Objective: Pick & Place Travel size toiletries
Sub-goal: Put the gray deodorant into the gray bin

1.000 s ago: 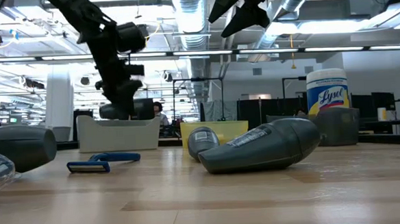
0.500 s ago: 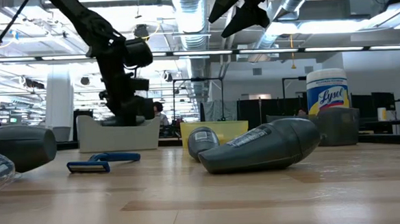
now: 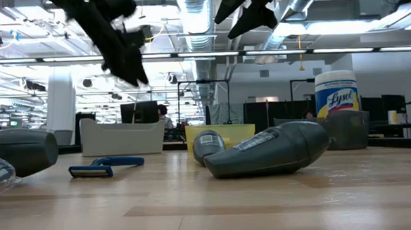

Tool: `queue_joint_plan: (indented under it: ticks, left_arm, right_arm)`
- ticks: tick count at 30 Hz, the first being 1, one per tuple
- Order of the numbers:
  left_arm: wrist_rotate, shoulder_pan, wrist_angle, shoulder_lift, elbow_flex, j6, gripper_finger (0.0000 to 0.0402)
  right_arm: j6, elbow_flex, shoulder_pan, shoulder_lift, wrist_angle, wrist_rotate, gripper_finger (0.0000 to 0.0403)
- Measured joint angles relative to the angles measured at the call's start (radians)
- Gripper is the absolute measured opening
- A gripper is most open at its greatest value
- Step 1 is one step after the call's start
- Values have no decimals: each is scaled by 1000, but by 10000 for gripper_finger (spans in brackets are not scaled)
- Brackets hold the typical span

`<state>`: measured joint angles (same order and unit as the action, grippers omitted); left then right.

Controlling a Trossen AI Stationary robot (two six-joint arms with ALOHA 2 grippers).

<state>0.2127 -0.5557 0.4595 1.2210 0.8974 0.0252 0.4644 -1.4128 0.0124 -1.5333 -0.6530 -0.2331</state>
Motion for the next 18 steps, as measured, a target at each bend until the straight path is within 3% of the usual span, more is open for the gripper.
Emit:
queue_joint_plan:
  ticks: [4, 9, 14, 18]
  left_arm:
    - [-79, 147, 123, -155, 0, 42, 263]
    - [-168, 425, 194, -261, 0, 150, 257]
    - [-139, 717, 228, -242, -1, 243, 263]
    - [-115, 882, 254, -168, -1, 326, 267]
  right_arm:
    - [0, 0, 0, 0, -4, 0, 248]
    - [-1, 0, 1, 0, -7, 0, 248]
    - [-1, 0, 1, 0, -8, 0, 248]
    - [-1, 0, 1, 0, -9, 5, 248]
